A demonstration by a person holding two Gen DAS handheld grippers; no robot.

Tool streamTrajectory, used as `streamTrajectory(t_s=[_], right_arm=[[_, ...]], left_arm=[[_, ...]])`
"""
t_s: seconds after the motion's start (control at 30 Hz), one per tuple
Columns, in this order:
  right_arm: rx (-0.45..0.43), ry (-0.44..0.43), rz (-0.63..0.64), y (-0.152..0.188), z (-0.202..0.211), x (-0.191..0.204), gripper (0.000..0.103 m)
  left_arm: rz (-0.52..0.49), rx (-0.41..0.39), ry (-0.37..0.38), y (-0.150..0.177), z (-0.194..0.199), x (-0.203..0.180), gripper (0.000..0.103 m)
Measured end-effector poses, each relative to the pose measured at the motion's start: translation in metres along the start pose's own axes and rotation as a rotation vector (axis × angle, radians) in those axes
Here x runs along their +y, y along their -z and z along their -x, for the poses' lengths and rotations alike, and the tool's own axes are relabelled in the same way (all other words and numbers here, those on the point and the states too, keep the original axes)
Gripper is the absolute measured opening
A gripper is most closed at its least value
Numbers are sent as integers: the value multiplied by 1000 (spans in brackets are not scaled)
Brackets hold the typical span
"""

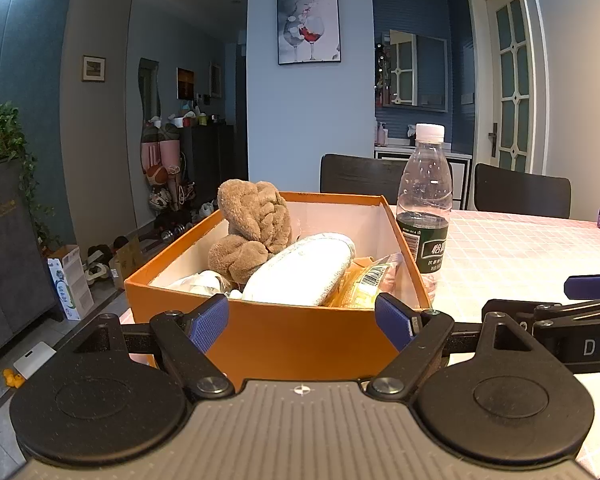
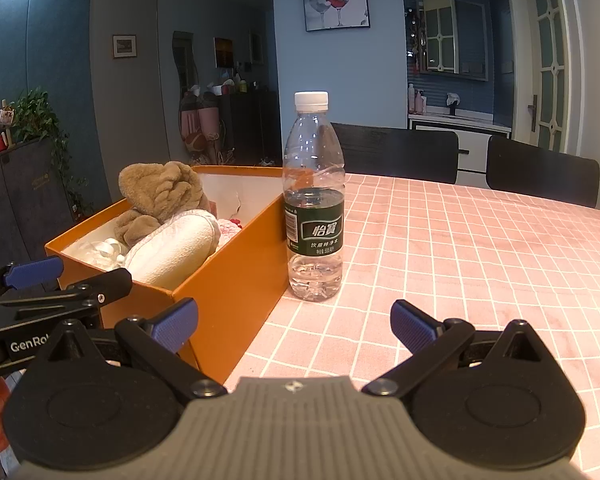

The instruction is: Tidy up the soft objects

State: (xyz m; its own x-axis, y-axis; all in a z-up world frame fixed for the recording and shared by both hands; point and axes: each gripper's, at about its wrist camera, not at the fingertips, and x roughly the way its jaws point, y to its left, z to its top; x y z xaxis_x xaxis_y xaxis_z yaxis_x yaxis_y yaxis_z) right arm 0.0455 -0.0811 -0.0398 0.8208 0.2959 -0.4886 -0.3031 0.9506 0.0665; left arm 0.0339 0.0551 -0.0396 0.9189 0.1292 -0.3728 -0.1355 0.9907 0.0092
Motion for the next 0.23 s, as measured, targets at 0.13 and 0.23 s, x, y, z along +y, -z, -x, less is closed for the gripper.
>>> streamTrajectory(t_s=[0.13, 0.23], right_arm=[[1, 1, 1, 0, 0, 1, 100], [2, 1, 4, 0, 0, 1, 100]], left_arm=[[0, 1, 5, 0, 0, 1, 97], [6, 4, 8, 0, -1, 1, 97]])
